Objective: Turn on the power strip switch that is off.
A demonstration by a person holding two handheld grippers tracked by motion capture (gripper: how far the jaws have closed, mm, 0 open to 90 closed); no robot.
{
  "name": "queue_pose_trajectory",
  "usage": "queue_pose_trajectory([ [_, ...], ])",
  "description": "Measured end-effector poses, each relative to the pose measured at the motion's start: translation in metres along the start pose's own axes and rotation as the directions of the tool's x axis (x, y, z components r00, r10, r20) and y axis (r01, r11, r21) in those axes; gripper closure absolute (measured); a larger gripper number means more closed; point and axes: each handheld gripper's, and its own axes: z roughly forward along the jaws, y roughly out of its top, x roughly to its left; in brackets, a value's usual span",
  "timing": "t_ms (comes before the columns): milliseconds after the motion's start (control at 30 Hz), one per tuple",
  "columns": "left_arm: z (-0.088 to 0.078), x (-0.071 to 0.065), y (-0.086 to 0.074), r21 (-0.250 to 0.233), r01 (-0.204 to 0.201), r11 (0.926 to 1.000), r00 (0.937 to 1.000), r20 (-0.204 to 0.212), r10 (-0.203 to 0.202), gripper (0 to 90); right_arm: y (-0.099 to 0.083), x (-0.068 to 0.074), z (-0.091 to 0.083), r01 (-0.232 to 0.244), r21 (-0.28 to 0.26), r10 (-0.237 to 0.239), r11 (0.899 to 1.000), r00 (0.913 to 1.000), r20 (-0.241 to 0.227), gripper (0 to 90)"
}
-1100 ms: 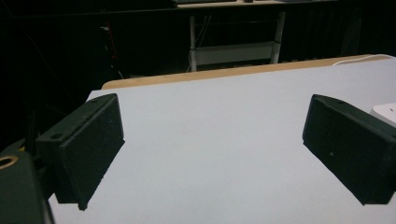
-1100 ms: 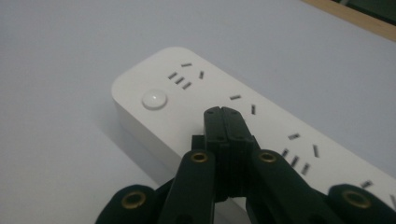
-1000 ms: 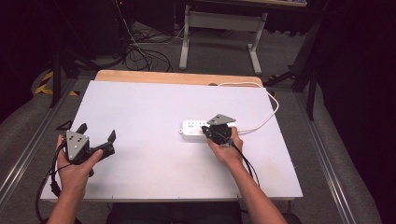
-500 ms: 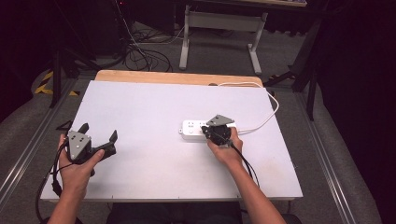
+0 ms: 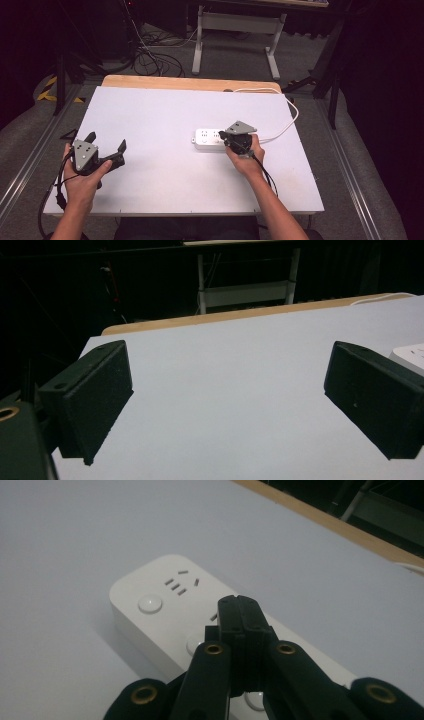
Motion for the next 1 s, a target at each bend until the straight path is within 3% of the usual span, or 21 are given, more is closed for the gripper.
queue_pose_trajectory([
  [133,0.000,0.000,0.000,0.000,0.002,1.0000,1.0000,0.001,-0.002,5.9,0.003,-0.007,-0.009,-0.042,-0.045,0.042,0.998,0.9991,-0.006,90.0],
  [333,0.001,0.000,0.000,0.000,0.001,1.0000,1.0000,0.001,-0.001,5.9,0.004,-0.005,-0.015,-0.012,-0.060,0.011,0.998,0.9999,-0.013,90.0],
  [600,0.001,0.000,0.000,0.001,0.006,1.0000,1.0000,0.000,-0.006,5.8,0.006,-0.014,-0.040,-0.048,-0.149,0.046,0.988,0.9988,-0.020,88.9],
  [767,0.001,0.000,0.001,0.000,0.000,1.0000,1.0000,-0.002,0.000,5.8,0.002,-0.021,-0.054,-0.065,-0.202,0.062,0.977,0.9978,-0.021,72.0],
  [800,0.001,0.000,0.001,0.001,0.001,1.0000,1.0000,-0.002,-0.001,5.8,0.002,-0.023,-0.056,-0.073,-0.213,0.069,0.974,0.9973,-0.022,64.0],
  [1000,0.001,0.002,0.000,0.004,0.010,0.9999,0.9999,-0.011,-0.010,5.8,0.001,-0.026,-0.059,-0.087,-0.248,0.085,0.965,0.9962,-0.019,50.8],
])
